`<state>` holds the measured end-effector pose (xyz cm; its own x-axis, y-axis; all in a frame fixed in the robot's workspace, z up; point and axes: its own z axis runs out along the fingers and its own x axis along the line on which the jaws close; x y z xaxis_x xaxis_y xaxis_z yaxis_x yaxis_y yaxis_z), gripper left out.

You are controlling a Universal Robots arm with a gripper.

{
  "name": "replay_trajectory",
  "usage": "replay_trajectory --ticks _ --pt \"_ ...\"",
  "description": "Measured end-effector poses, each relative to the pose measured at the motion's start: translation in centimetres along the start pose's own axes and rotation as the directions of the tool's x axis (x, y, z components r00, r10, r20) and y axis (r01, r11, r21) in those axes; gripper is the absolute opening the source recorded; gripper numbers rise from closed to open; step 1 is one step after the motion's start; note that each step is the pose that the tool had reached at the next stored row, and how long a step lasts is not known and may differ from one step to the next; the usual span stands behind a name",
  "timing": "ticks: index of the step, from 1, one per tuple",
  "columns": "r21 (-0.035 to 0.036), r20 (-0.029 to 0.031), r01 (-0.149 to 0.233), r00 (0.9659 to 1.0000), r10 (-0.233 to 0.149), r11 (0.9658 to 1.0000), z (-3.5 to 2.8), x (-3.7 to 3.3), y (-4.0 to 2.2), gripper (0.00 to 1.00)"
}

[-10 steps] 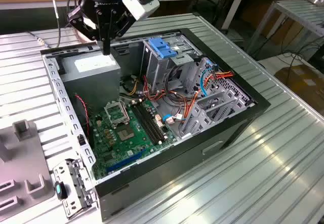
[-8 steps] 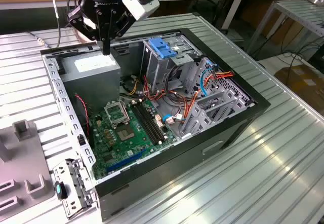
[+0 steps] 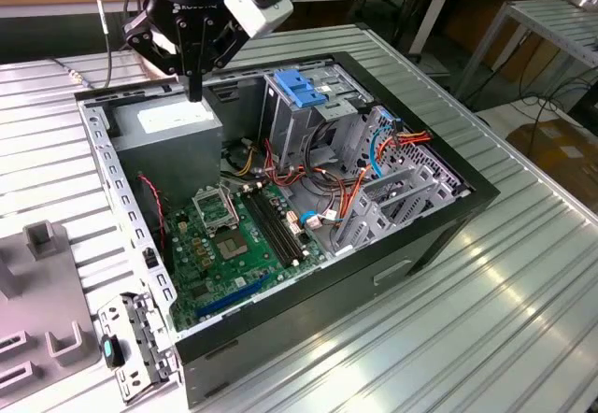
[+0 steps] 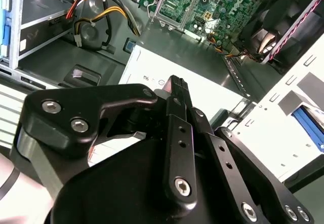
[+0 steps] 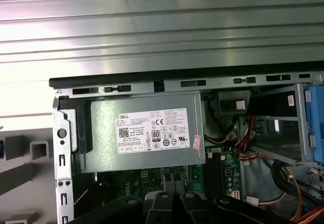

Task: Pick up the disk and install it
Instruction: 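Reach for the disk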

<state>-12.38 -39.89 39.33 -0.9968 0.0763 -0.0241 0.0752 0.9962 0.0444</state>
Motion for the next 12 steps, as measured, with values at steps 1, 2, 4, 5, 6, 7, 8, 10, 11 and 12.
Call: replay_trajectory --ticks 1,2,4,5,6,7,8,10,11,12 --pt "0.0 0.0 0.0 1.0 0.0 1.0 0.0 0.04 0.0 0.11" --pt "0.0 -0.0001 0.0 1.0 0.0 1.0 0.0 0.11 -0.01 0.11" --pt "0.0 -0.0001 0.0 1.0 0.0 1.0 -0.01 0.31 -0.02 0.11" --pt "0.0001 -0.0002 0.0 1.0 0.0 1.0 -0.01 0.4 -0.03 0.11" --pt "0.0001 -0.0002 0.0 1.0 0.0 1.0 -0.01 0.47 -0.04 0.11" --pt "0.0001 -0.0003 0.0 1.0 0.0 1.0 -0.01 0.51 -0.04 0.11" --pt "0.0001 -0.0005 0.0 1.0 0.0 1.0 -0.01 0.55 -0.04 0.11" --pt "0.0 -0.0007 0.0 1.0 0.0 1.0 -0.01 0.63 -0.05 0.11" --pt "0.0001 -0.0008 0.0 1.0 0.0 1.0 -0.01 0.66 -0.05 0.11" --pt "0.0001 -0.0009 0.0 1.0 0.0 1.0 -0.01 0.7 -0.05 0.11"
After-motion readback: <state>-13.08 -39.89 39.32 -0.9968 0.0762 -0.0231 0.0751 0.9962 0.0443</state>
